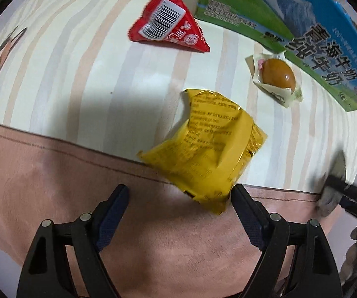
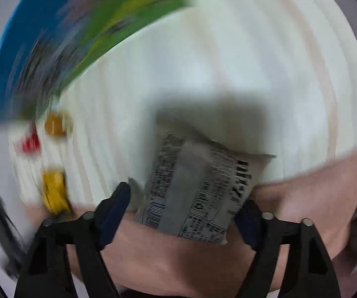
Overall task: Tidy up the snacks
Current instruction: 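Grasp the yellow Haidilao bag with the left tool while the right tool grasps the white Nizi pack, then carry both packs into the box and open both tools to release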
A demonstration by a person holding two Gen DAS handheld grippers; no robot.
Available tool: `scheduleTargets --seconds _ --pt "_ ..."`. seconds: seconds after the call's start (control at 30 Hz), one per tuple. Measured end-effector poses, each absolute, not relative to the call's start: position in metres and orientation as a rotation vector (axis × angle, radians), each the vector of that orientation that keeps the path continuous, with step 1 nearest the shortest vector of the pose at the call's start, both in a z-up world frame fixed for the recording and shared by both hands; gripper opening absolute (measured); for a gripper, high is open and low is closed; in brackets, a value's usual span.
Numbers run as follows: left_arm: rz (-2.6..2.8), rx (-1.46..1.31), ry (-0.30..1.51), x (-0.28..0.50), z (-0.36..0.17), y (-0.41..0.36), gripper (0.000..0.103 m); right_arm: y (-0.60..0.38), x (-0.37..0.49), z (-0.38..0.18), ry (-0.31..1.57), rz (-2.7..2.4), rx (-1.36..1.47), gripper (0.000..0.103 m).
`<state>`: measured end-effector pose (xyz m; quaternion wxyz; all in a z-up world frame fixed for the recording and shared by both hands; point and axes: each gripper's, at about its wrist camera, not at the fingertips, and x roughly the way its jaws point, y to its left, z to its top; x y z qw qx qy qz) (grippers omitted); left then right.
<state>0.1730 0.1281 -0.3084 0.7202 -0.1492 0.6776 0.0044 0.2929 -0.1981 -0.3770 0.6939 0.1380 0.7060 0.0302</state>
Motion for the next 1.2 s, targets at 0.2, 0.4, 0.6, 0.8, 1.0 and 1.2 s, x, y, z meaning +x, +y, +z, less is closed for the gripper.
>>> scheduleTargets --seconds 0.2,0.4,0.6,0.8,1.0,1.2 --pt "-0.005 -0.252 1.442 0.180 -0.283 0.110 0.084 -0.178 0.284 -0.360 1.550 0.141 0.096 0.084" --pt "-0.015 -0.192 1.427 0.216 -0.290 0.086 0.084 -0.208 0.281 -0.371 1.566 0.034 0.341 0.086" --pt "-0.050 -0.138 1.460 0.228 -0.307 0.077 0.058 -0.211 0.266 -0.365 1.532 0.017 0.255 0.056" --pt "-0.074 -0.204 1.505 0.168 -0.319 0.088 0.058 -0.198 0.219 -0.369 1.603 0.118 0.201 0.056" --pt "-0.082 -0.236 1.573 0.132 -0.340 0.090 0.059 -0.191 0.193 -0.374 1.643 0.156 0.180 0.057" --pt "-0.068 -0.208 1.598 0.144 -0.360 0.066 0.060 -0.189 0.202 -0.377 1.654 0.141 0.209 0.067"
